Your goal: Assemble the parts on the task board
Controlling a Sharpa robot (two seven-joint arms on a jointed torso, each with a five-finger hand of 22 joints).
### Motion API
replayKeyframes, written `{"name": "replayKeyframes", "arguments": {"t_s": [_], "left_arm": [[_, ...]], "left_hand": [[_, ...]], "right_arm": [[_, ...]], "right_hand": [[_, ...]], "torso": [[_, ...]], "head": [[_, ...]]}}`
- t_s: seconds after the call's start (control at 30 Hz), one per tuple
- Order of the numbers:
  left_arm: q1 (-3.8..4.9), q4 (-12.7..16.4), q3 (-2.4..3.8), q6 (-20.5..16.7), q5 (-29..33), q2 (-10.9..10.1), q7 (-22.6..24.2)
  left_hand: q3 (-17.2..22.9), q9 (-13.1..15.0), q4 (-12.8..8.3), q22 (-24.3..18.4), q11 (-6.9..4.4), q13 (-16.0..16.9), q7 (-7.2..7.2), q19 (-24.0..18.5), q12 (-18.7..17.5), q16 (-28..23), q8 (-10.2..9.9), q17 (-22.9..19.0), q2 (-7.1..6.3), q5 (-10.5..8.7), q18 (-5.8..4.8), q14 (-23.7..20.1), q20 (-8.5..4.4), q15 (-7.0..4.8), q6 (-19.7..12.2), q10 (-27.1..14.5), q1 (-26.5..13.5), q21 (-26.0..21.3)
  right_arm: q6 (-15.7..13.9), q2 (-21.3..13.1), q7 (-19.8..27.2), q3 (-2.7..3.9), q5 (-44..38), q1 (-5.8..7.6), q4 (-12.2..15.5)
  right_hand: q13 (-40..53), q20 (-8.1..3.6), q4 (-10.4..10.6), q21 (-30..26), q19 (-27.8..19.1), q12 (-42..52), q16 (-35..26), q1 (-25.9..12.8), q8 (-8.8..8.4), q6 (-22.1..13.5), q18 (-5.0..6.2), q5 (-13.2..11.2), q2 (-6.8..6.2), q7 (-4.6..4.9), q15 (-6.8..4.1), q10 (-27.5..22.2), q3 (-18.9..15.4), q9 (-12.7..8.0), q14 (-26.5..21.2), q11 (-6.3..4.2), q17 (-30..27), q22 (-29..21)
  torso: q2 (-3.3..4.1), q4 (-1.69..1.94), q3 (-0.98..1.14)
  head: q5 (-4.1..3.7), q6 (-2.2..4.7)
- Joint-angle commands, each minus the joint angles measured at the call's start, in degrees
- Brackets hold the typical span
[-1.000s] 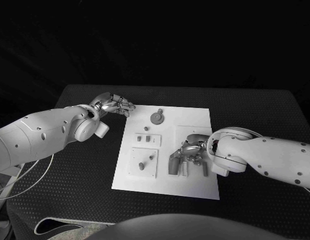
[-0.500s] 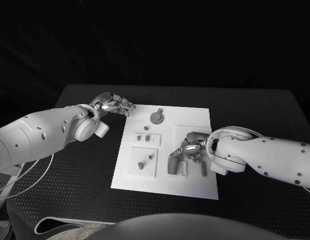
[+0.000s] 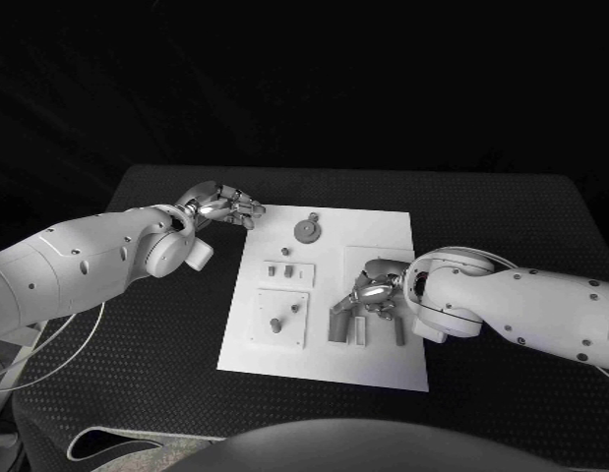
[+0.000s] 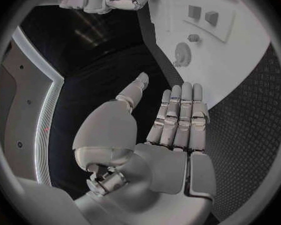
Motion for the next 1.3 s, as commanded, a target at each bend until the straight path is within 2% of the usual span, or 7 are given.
{"name": "replayKeyframes", "arguments": {"t_s": [0.03, 0.27, 0.57, 0.67, 0.83, 1.03, 1.3], "left_arm": [[0.02, 0.1, 0.02, 0.8, 0.3, 0.1, 0.2], [0.02, 0.1, 0.02, 0.8, 0.3, 0.1, 0.2], [0.02, 0.2, 0.01, 0.7, 0.3, 0.0, 0.2], [0.02, 0.2, 0.01, 0.7, 0.3, 0.0, 0.2], [0.02, 0.2, 0.0, 0.7, 0.3, -0.1, 0.0], [0.02, 0.2, 0.0, 0.9, 0.2, -0.1, -0.2], [0.02, 0.2, -0.02, 0.2, -2.3, 0.0, -0.2]], "left_hand": [[-0.5, -0.1, 0.0, -0.1, -0.01, -0.1, 0.02, -0.2, -0.1, -0.4, 0.0, 0.1, 0.01, 0.09, 0.98, 0.0, 0.0, 0.32, -0.5, -0.4, -0.4, 0.1], [-0.5, -0.1, 0.0, -0.1, 0.0, -0.1, 0.03, -0.2, -0.1, -0.4, 0.0, 0.1, 0.02, 0.09, 0.98, 0.0, 0.0, 0.32, -0.5, -0.4, -0.4, 0.1], [-0.5, -0.1, 0.0, -0.1, 0.01, -0.1, 0.05, -0.2, -0.1, -0.4, 0.0, 0.1, 0.07, 0.09, 0.98, 0.0, 0.01, 0.32, -0.5, -0.4, -0.4, 0.1], [-0.5, -0.1, 0.1, -0.1, 0.01, -0.1, 0.06, -0.2, -0.1, -0.4, 0.0, 0.1, 0.09, 0.1, 0.98, 0.0, 0.01, 0.32, -0.6, -0.4, -0.4, 0.1], [-0.5, -0.1, 0.0, -0.1, 0.01, -0.1, 0.06, -0.2, -0.1, -0.4, 0.0, 0.1, 0.13, 0.1, 0.99, 0.0, 0.0, 0.32, -0.6, -0.5, -0.4, 0.1], [-0.5, -0.1, 0.0, -0.1, 0.01, -0.1, 0.06, -0.2, -0.1, -0.4, 0.0, 0.2, 0.15, 0.1, 0.99, 0.0, 0.0, 0.31, -0.6, -0.5, -0.4, 0.1], [-0.3, -0.2, 0.0, -0.1, 0.1, -0.2, 0.23, -0.1, -0.1, -0.5, -0.2, 0.3, 0.28, 0.11, 1.01, 0.1, -0.01, 0.3, -0.9, -0.7, -0.3, 0.2]], "right_arm": [[1.1, 0.5, 1.2, 0.03, -3.8, -0.08, 0.6], [0.8, 0.6, 0.9, 0.03, -6.7, -0.08, 0.7], [0.3, 0.8, 0.7, 0.03, -6.5, -0.08, 0.9], [0.5, 0.8, 0.3, 0.04, -2.9, -0.08, 0.4], [0.7, 0.6, 0.5, 0.04, 1.3, -0.07, 0.1], [1.4, 0.4, 2.3, 0.06, 4.2, -0.07, -0.1], [1.7, 0.3, 2.9, 0.13, 4.7, -0.07, -0.3]], "right_hand": [[-0.1, 0.05, 0.6, -0.2, -0.2, 0.2, -0.3, 0.2, -0.27, -0.3, 1.19, -0.2, -0.99, -0.01, -0.05, -0.4, 0.0, 0.0, -0.3, 0.07, 0.0, 0.9], [0.0, 0.06, 0.4, -0.2, -0.3, 0.3, -0.3, 1.3, -0.33, -0.4, 1.19, -0.2, -2.0, 0.04, 0.0, -0.5, 0.2, 0.1, -0.4, 0.12, 0.0, 1.0], [0.0, 0.08, 0.5, -0.2, -0.3, 0.3, -0.2, 1.6, -0.31, -0.4, 1.19, -0.2, -1.79, 0.04, 0.02, -0.5, 0.3, 0.1, -0.4, 0.13, 0.0, 1.0], [0.0, 0.06, 0.6, -0.1, -0.2, 0.5, -0.1, 2.1, -0.19, -0.2, 1.19, -0.2, -0.66, -0.01, 0.01, -0.4, 0.5, 0.2, -0.3, 0.07, 0.0, 1.0], [-0.1, 0.12, -2.7, 0.1, -0.3, 0.7, 0.1, 3.9, -0.07, 0.0, 1.19, -0.2, 4.68, -0.11, -0.03, -0.1, -1.4, 0.4, 0.2, -0.02, 0.5, 1.1], [-0.2, 0.22, -5.5, 0.1, -0.6, 0.7, 0.1, 4.8, -0.14, 0.2, 1.19, -0.2, 9.04, -0.15, -0.02, -0.1, -2.3, 0.4, 0.2, -0.05, 0.4, 1.1], [-0.2, 0.33, -6.5, 0.1, -0.7, 0.7, 0.1, 4.8, -0.17, 0.4, 1.19, -0.2, 10.19, -0.16, 0.01, 0.0, -2.6, 0.4, 0.0, -0.06, 0.1, 1.0]], "torso": [[0.0, 0.0, 0.01], [0.01, 0.01, -0.03], [0.01, 0.0, -0.01], [0.0, 0.01, -0.05], [-0.01, 0.03, 0.0], [-0.02, 0.06, 0.01], [-0.02, -0.02, 0.04]], "head": [[0.01, 0.01], [-0.05, 0.03], [-0.14, 0.04], [-0.18, 0.06], [-0.15, 0.0], [-0.06, -0.04], [0.13, -0.01]]}}
